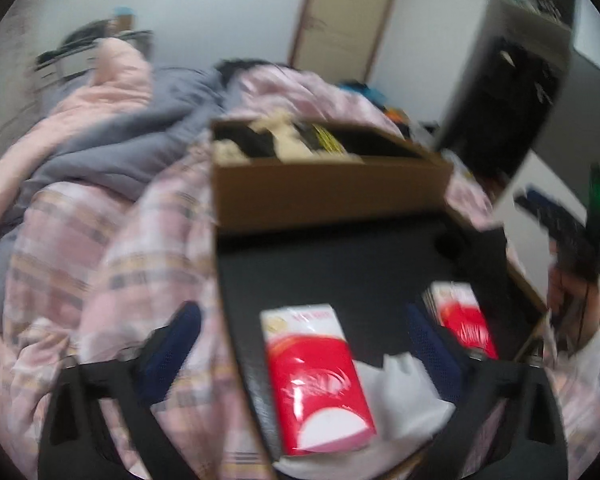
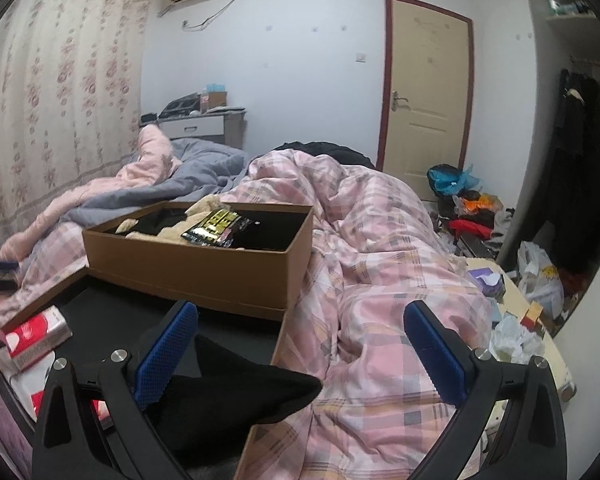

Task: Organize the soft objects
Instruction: 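Grasp the red-and-white tissue pack on the black lid with the left tool, then lift the tissue pack with the left tool toward the cardboard box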

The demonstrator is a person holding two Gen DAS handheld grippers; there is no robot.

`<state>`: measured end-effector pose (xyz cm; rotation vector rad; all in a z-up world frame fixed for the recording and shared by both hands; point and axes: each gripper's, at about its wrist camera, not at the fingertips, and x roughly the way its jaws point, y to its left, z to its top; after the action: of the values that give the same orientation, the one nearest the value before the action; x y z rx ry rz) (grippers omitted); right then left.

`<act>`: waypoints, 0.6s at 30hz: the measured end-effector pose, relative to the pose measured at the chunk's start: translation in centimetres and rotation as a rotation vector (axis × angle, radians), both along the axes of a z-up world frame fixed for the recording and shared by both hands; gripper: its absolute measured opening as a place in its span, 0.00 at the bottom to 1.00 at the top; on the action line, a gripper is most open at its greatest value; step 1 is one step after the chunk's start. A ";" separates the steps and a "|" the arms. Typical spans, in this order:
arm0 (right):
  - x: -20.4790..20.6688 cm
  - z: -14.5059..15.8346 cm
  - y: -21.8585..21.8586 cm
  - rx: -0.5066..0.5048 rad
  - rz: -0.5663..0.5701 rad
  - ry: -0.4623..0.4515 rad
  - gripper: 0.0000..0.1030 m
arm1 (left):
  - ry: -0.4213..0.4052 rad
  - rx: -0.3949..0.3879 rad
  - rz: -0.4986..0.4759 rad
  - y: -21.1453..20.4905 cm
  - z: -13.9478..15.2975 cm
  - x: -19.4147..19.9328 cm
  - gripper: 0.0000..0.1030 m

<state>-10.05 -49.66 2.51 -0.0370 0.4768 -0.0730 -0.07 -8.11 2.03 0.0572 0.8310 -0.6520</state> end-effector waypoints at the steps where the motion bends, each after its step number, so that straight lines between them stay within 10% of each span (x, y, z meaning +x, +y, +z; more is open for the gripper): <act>1: 0.0 0.0 -0.3 0.008 -0.009 -0.002 0.99 | 0.004 0.033 -0.005 -0.6 -0.2 -0.4 0.68; 3: 0.0 0.0 -0.9 0.030 -0.020 -0.004 0.99 | 0.037 0.039 -0.018 -1.1 -0.5 -0.5 0.52; 18: 0.2 -0.2 -2.6 0.076 -0.032 0.020 0.99 | 0.135 0.153 0.005 -2.5 -2.8 -0.5 0.52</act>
<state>-9.81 -52.22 2.29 0.0447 0.4995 -0.0860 -0.52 -10.59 -0.76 0.1509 1.0101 -0.5910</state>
